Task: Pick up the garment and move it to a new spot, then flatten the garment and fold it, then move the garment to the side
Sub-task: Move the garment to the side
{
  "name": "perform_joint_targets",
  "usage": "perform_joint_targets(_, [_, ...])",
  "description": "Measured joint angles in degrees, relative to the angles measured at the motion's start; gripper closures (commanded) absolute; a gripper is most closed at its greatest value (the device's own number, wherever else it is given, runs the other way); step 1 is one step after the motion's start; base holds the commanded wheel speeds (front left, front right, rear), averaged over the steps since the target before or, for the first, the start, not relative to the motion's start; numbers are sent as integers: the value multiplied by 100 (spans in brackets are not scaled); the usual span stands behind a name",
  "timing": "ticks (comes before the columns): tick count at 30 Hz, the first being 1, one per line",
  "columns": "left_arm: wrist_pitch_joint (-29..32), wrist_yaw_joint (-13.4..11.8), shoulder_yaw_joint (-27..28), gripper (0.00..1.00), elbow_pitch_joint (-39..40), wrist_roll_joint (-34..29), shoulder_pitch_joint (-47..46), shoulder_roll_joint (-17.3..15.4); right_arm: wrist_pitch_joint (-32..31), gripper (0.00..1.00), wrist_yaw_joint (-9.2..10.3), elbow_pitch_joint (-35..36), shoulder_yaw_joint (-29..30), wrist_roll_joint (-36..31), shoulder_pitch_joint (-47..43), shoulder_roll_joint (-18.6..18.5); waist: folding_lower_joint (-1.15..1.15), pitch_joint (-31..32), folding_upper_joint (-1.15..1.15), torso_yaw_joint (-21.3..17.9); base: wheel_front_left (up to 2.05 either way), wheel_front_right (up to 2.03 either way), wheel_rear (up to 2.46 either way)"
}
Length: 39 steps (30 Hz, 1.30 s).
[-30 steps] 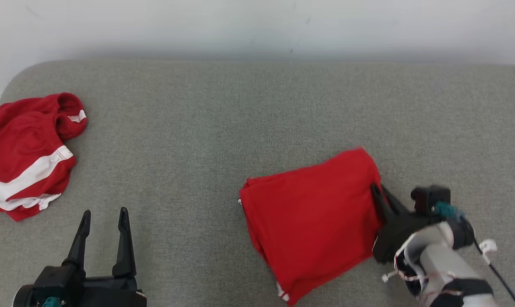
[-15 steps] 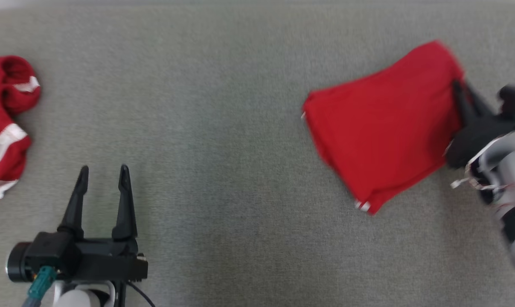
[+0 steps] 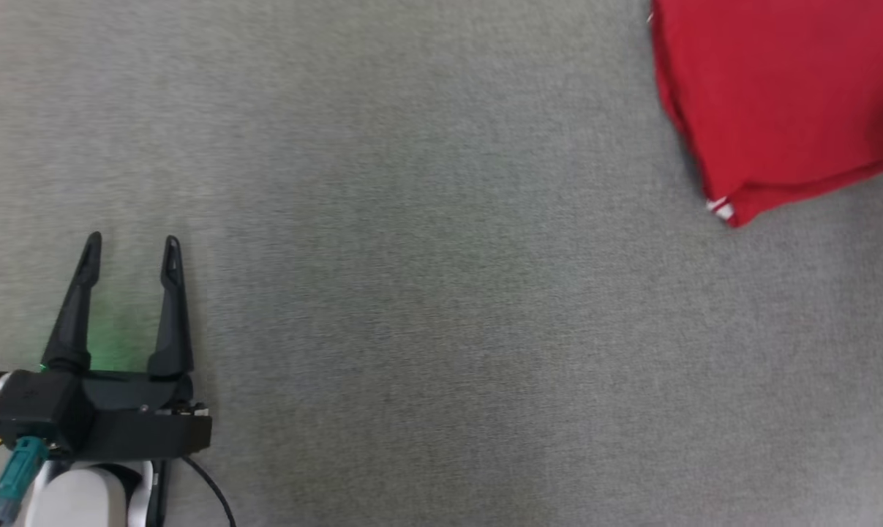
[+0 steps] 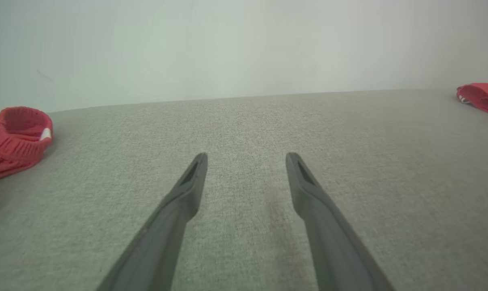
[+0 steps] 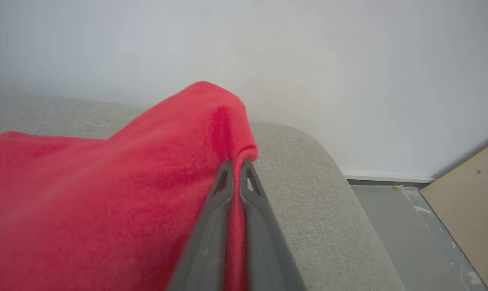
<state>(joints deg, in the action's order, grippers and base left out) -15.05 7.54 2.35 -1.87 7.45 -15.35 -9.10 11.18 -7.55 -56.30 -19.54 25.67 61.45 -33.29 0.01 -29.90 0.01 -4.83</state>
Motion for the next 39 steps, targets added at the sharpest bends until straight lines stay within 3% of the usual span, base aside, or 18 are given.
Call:
perform_joint_targets(14, [-25,1,125,0,347,-41,5,-385,-59,100,0,-333,-149,-154,862,-613,-2,-626,-1,-465,0,0,0])
perform_joint_targets(20, [-26,0,134,0,442,-38,7,-408,-104,100,0,-477,-229,-282,1157,-638,-2,-752,-1,-485,0,0,0])
perform_joint_targets(21, [-27,-1,133,0,450,-38,6,-408,-88,88,0,-508,-233,-336,1185,-638,-2,-768,-1,-481,0,0,0])
perform_joint_targets(22, [-27,-1,134,0,455,-37,4,-406,-55,49,0,-547,-233,-367,1214,-637,-2,-781,-2,-473,0,0,0])
perform_joint_targets(23, [-27,-5,132,0,456,-36,1,-403,-53,0,0,-610,-218,-372,1254,-633,-2,-788,-1,-464,0,0,0])
perform_joint_targets(32, [-24,-51,165,0,301,15,-14,-278,243,0,0,-771,-112,-546,1365,-527,-1,-593,-1,-421,0,0,0])
perform_joint_targets(39, [-22,-56,221,0,146,80,135,-92,374,0,0,-293,31,-545,1201,-297,-1,-233,-1,-389,0,0,0])
